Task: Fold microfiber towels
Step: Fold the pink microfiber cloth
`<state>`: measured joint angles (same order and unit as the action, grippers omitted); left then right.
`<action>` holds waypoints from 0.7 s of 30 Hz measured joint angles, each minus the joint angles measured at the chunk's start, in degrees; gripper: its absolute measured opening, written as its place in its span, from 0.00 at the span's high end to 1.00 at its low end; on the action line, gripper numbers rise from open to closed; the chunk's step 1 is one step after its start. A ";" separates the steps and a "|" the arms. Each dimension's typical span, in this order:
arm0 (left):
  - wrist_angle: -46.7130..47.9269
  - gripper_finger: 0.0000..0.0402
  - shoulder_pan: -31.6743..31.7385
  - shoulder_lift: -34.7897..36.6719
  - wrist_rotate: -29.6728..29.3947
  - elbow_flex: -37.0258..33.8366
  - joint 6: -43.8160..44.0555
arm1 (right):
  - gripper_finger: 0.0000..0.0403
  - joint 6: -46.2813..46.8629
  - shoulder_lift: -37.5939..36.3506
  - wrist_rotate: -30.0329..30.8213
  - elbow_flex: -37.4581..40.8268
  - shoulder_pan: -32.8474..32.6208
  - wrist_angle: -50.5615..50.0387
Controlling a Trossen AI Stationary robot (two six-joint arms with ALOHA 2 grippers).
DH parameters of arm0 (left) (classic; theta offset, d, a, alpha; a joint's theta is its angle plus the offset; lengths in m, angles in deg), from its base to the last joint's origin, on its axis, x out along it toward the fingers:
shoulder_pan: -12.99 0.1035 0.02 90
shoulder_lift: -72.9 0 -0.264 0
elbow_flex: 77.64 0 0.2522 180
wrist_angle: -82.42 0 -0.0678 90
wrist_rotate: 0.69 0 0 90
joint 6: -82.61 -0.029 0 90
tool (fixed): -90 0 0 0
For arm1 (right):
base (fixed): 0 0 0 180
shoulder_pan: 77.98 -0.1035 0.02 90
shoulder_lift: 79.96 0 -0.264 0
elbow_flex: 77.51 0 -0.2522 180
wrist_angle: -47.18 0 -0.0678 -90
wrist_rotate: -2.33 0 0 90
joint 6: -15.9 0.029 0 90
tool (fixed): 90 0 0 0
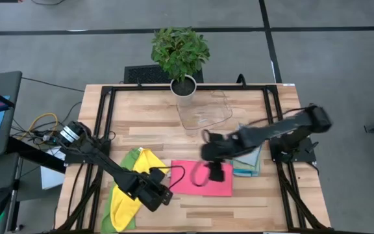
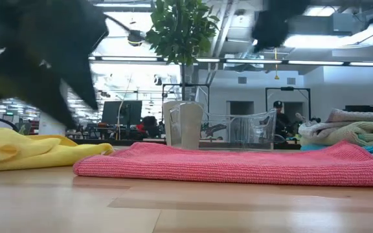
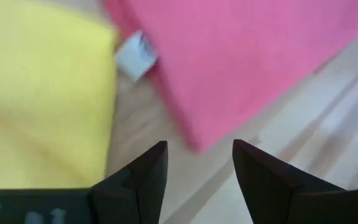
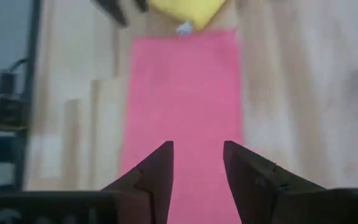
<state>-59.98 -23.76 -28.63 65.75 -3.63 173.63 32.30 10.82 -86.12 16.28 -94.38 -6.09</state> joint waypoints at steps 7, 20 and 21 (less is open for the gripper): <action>-7.98 0.57 0.10 4.37 -12.31 0.00 -5.99 | 0.61 20.35 -11.52 9.24 23.56 -17.12 22.63; -26.98 0.57 7.39 -3.58 -6.04 0.05 -22.58 | 0.69 36.39 5.45 18.61 28.32 -30.75 30.19; -27.39 0.57 7.49 -4.36 -5.56 0.05 -22.27 | 0.69 37.33 6.53 18.57 28.28 -30.87 30.35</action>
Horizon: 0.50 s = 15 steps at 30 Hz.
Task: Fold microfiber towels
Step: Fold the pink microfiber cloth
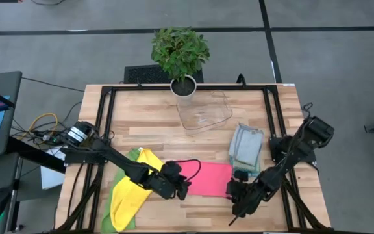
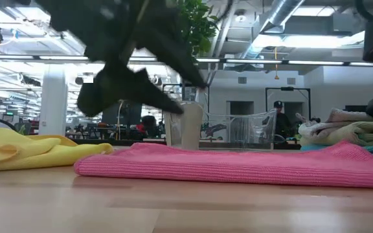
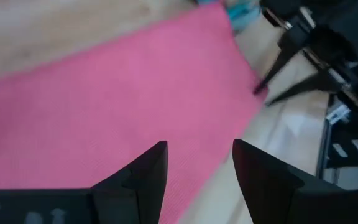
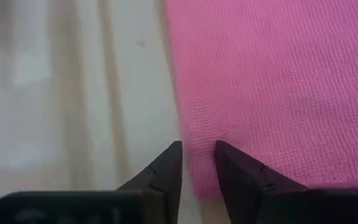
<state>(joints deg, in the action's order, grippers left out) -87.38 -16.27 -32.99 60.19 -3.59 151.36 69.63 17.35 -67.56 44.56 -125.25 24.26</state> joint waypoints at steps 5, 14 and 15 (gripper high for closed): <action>-0.33 0.57 0.17 -3.76 4.11 0.04 2.56 | 0.72 2.15 2.08 0.31 -0.19 0.14 1.19; -0.07 0.57 0.16 -5.87 6.34 0.02 4.84 | 0.72 0.32 -7.11 -0.10 0.00 0.46 -2.51; -0.14 0.57 0.16 -5.84 6.29 0.02 4.55 | 0.72 0.07 -8.17 0.30 0.00 0.32 -2.77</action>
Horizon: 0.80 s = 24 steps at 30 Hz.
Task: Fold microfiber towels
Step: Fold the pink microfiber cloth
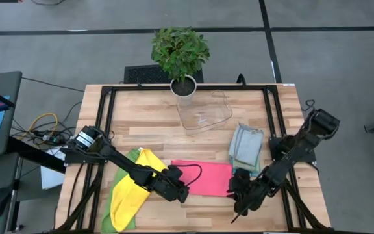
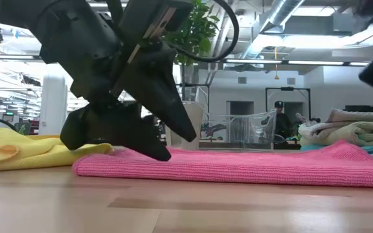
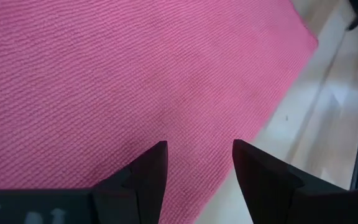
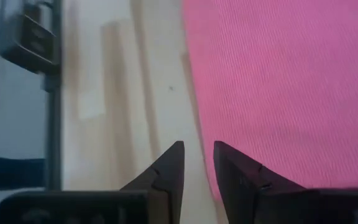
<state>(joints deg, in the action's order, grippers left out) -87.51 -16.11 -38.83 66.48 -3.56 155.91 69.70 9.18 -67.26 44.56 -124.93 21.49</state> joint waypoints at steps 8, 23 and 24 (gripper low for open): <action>-0.15 0.57 0.02 0.23 -0.06 0.00 0.84 | 0.70 -6.83 0.29 -2.00 -0.02 -1.68 -1.00; 0.05 0.57 0.17 0.23 0.56 0.00 1.11 | 0.52 -13.47 9.97 -7.09 -6.78 1.81 -11.01; 0.05 0.57 0.17 0.23 0.59 0.00 1.11 | 0.52 -13.40 10.45 -7.05 -6.78 1.77 -11.69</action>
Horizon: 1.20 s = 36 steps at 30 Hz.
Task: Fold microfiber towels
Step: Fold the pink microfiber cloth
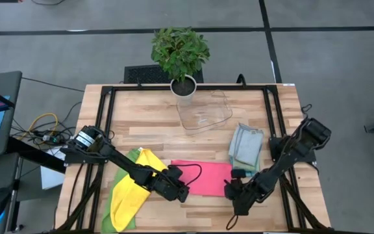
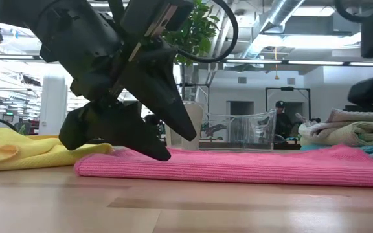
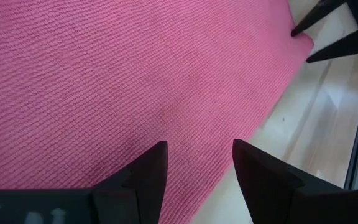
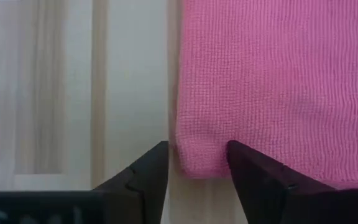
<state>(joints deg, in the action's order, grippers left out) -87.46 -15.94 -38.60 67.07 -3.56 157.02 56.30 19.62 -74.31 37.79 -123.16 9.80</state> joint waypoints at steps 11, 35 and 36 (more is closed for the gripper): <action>0.18 0.57 0.07 0.02 -0.04 0.00 -0.08 | 0.85 1.16 -1.31 -0.82 0.00 -0.06 -3.34; 0.05 0.57 0.09 0.07 -1.59 0.02 0.20 | 0.93 -21.43 1.16 0.19 -14.32 10.94 -0.08; 0.00 0.57 0.09 0.07 -1.76 0.02 0.20 | 0.93 -22.20 2.19 0.13 -15.19 10.94 0.43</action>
<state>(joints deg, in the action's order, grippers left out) -87.45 -15.85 -38.53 65.30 -3.54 157.22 34.10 21.81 -74.18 22.60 -112.22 10.22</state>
